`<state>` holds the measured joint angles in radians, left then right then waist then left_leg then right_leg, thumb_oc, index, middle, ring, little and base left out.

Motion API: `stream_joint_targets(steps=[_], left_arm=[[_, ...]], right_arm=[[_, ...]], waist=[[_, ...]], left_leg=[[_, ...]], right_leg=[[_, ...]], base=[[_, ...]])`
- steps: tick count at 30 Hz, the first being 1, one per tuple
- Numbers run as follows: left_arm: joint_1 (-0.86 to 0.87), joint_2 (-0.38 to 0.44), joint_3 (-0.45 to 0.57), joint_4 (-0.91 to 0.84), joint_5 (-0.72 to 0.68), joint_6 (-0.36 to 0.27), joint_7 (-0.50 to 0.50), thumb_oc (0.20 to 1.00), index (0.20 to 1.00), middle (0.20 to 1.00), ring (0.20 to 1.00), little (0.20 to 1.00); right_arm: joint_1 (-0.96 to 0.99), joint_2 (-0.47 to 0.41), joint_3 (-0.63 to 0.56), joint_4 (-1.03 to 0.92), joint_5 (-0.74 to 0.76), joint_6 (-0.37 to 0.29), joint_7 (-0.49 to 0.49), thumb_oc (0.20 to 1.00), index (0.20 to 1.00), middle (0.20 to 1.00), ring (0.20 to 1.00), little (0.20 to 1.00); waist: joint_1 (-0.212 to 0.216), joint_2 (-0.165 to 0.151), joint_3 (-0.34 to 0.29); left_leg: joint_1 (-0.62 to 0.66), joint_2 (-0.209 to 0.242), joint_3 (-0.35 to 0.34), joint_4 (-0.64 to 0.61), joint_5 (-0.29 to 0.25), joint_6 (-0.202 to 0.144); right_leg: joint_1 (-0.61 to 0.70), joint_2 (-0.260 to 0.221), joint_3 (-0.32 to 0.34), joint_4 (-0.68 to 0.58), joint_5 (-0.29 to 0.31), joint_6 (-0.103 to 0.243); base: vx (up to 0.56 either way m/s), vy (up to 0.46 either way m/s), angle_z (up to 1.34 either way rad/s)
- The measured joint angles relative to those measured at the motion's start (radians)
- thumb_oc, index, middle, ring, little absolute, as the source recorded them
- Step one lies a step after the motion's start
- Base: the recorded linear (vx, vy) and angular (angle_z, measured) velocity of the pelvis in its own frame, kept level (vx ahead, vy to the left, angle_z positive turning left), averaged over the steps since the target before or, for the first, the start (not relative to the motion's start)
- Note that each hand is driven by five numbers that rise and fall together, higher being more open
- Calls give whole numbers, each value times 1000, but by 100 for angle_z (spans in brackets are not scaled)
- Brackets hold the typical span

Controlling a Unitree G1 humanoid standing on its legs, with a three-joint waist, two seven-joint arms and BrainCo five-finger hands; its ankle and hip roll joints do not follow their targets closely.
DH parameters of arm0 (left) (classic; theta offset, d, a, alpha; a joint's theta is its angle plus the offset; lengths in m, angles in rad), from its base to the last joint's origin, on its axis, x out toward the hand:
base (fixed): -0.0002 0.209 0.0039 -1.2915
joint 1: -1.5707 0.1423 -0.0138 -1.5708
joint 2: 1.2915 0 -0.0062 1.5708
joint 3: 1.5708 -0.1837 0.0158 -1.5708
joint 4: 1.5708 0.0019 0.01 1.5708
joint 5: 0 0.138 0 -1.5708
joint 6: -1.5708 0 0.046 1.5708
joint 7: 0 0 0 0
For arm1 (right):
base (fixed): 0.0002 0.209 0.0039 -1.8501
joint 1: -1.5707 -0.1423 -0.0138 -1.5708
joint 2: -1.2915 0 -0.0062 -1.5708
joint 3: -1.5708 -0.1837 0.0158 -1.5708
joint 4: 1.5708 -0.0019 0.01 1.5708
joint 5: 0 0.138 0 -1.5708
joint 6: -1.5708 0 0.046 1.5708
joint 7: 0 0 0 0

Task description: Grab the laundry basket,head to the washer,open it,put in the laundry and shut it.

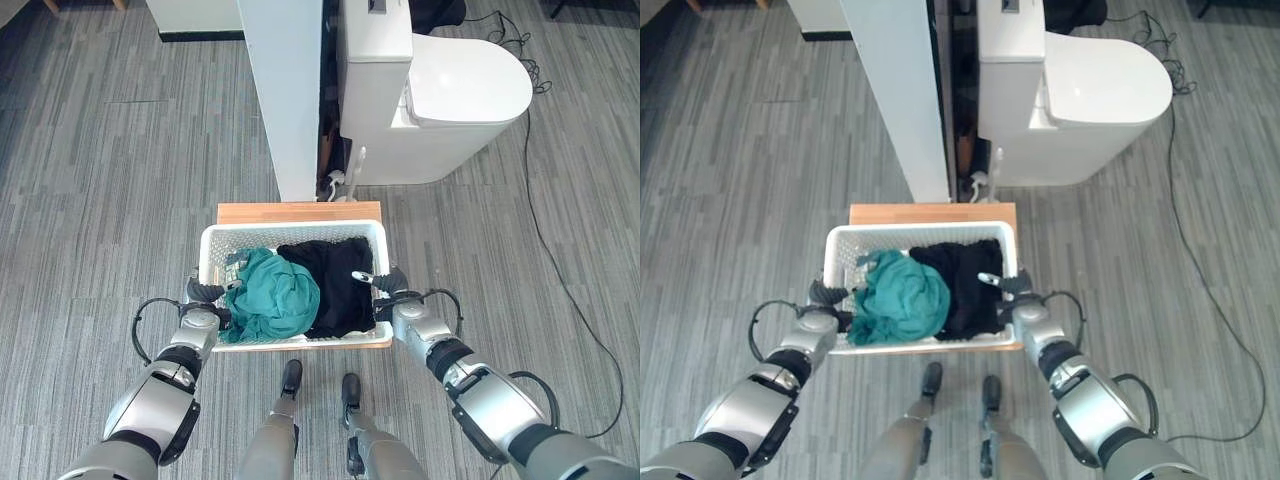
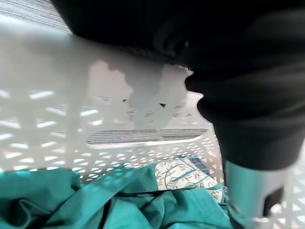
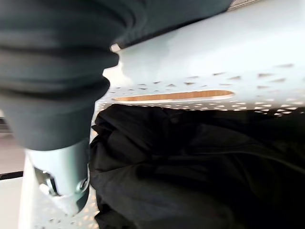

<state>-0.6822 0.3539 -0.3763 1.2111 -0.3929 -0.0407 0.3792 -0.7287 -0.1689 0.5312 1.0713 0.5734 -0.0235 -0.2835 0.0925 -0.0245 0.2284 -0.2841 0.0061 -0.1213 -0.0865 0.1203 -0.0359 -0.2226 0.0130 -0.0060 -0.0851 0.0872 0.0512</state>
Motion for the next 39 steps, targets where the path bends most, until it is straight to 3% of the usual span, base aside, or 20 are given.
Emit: stream_joint_targets(steps=[6,7,9,10,11,26,30,35,39], left_arm=[[1,-5,0,31,-2,24,-10,1000,1000,1000,1000,1000],[1,-5,0,31,-2,24,-10,627,627,627,627,627],[1,-4,0,31,-3,25,-11,416,416,416,416,416],[1,-4,0,31,-3,25,-11,200,200,200,200,200],[0,-3,0,31,-5,24,-11,200,200,200,200,200],[15,26,-64,-6,-28,-2,-6,200,200,200,200,200],[76,33,-71,-94,-32,-3,-2,200,200,200,200,200],[243,38,-80,-330,-71,2,0,200,200,200,200,200],[305,18,-88,-371,-79,2,-3,200,200,200,200,200]], right_arm=[[-1,0,0,11,0,2,0,1000,1000,1000,1000,1000],[0,0,0,11,0,2,0,1000,1000,1000,1000,1000],[0,0,0,11,0,2,0,1000,1000,1000,1000,1000],[0,0,0,11,0,2,0,435,435,435,435,435],[-1,0,0,11,0,1,0,200,200,200,200,200],[57,-18,-1,-24,-8,-27,-43,200,200,200,200,200],[152,-47,-4,-101,3,-41,-44,200,200,200,200,200],[341,-91,-101,-246,21,-42,-38,200,200,200,200,200],[437,-102,-154,-284,20,-41,-10,200,200,200,200,200]], waist=[[1,0,0],[1,0,0],[1,0,0],[1,0,0],[1,0,0],[2,-21,13],[2,-26,28],[0,-29,49],[-2,-44,56]], left_leg=[[-7,0,0,0,0,0],[-8,0,0,0,0,0],[-11,0,0,0,0,0],[-14,0,1,0,0,0],[-16,0,1,0,0,1],[-14,-2,2,-1,0,0],[14,-5,3,-1,0,1],[55,-13,1,-3,-2,2],[97,-17,-4,-4,-13,10]], right_leg=[[-7,0,0,0,1,1],[-8,0,-1,0,1,1],[-11,0,0,0,2,2],[-14,0,0,0,2,3],[-16,0,0,0,3,3],[-15,-2,1,0,3,3],[13,-4,0,0,3,3],[55,-13,-2,0,2,4],[100,-19,-4,0,-2,5]], base=[[0,0,0],[0,0,0],[0,0,0],[0,0,0],[0,0,0],[0,0,0],[0,0,0],[3,6,1],[33,54,3]])
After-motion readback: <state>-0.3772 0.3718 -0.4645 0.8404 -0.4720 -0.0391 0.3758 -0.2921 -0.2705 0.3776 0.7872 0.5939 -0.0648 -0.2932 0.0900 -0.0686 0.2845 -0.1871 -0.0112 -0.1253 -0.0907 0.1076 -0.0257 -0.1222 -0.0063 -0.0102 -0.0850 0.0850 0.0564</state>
